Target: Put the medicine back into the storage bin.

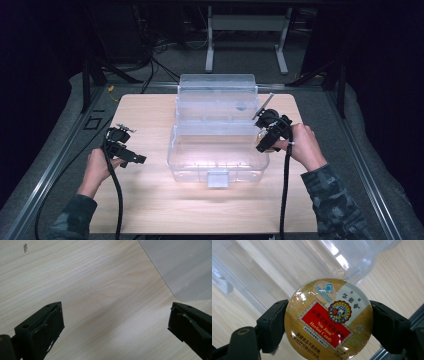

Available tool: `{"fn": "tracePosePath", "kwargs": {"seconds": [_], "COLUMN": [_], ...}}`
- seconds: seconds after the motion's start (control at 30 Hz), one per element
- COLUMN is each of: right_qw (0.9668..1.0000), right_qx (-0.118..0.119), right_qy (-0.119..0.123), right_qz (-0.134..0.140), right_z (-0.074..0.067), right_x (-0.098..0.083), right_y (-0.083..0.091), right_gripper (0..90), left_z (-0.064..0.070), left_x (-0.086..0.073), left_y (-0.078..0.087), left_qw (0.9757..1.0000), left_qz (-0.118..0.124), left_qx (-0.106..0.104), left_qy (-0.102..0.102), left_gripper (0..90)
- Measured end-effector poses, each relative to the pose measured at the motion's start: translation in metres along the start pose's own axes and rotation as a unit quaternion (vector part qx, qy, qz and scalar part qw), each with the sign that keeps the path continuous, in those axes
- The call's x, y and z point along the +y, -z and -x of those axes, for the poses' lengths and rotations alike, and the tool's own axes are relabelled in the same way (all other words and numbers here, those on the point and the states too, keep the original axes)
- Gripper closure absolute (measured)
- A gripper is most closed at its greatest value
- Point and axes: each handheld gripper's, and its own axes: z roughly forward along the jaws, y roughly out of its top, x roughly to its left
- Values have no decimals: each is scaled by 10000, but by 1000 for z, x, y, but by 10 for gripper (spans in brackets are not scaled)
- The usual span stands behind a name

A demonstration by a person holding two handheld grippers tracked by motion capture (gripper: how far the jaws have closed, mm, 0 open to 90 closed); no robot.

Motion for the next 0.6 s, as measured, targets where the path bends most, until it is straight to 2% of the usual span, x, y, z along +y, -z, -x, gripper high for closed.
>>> {"fn": "tracePosePath", "kwargs": {"seconds": [0.13, 0.2, 0.3, 0.4, 0.5, 0.57, 0.6], "right_qw": [9999, 10000, 9999, 9997, 9996, 9994, 9996], "right_qx": [-95, 45, 54, 202, 223, 240, 188], "right_qy": [51, 63, 99, 95, 128, 131, 130], "right_qz": [-100, -59, -77, -53, -76, -195, -160], "right_z": [-7, -8, -11, -15, -18, -19, -20], "right_x": [6, 8, 12, 14, 15, 16, 16], "right_y": [-6, -11, -18, -26, -33, -36, -39], "right_gripper": [202, 202, 202, 202, 201, 202, 202], "left_z": [0, -1, 0, -1, -1, -2, -2], "left_x": [0, 0, -1, -2, -3, -4, -4], "left_y": [0, -1, -3, -4, -4, -5, -5], "left_qw": [10000, 10000, 10000, 10000, 10000, 10000, 10000], "left_qz": [-2, -18, -46, -49, -48, -47, -44], "left_qx": [0, -3, -6, -2, -37, -43, -44], "left_qy": [8, 19, 8, 3, 8, 30, 48], "left_gripper": [0, 0, 0, 0, 0, 0, 0]}}
